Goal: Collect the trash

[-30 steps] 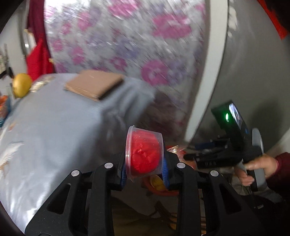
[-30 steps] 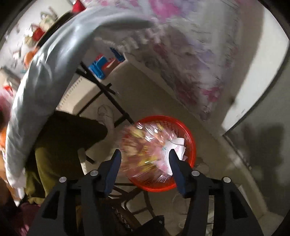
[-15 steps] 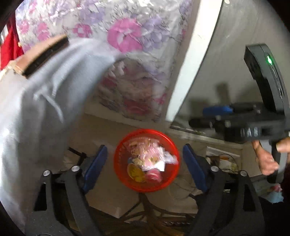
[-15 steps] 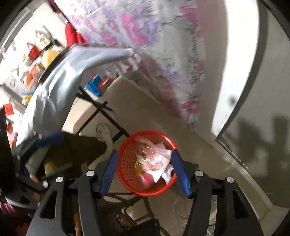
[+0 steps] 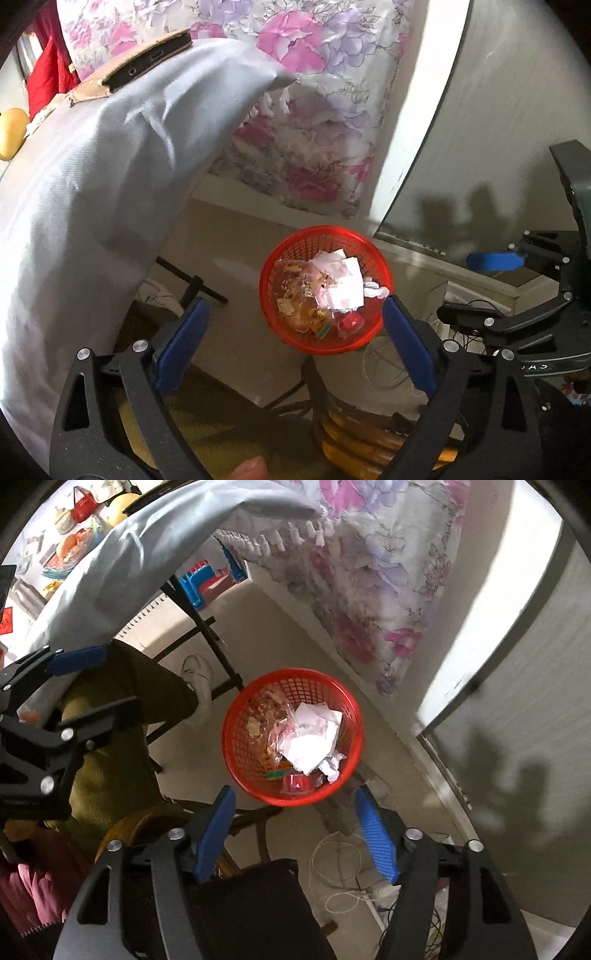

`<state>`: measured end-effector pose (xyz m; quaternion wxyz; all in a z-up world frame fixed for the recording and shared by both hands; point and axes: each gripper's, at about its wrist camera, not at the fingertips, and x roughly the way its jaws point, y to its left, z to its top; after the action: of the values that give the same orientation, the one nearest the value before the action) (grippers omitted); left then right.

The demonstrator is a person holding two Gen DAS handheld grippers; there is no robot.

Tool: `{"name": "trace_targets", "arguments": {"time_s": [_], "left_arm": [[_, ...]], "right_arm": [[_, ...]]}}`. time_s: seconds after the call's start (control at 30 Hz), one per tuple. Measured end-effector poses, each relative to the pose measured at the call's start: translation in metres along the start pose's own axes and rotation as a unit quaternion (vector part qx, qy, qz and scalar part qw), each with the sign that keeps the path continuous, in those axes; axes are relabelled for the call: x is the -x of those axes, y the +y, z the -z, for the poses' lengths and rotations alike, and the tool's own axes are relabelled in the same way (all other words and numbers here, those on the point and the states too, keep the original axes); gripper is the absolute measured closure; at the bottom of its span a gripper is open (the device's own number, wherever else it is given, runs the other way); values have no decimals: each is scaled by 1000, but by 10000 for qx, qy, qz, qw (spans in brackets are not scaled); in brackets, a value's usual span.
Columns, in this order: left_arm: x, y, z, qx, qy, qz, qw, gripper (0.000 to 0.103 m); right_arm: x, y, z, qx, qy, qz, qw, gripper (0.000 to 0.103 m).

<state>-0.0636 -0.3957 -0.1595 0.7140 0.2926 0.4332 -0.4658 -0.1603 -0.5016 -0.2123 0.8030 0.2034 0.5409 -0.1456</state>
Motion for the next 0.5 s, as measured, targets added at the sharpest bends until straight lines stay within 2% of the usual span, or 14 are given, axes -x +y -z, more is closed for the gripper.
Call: {"name": "trace_targets", "arguments": {"time_s": [0.5], "left_arm": [[-2, 0, 7, 77, 153, -119, 9998, 10]], "right_arm": [[1, 16, -3, 247, -9, 68, 9997, 30]]}}
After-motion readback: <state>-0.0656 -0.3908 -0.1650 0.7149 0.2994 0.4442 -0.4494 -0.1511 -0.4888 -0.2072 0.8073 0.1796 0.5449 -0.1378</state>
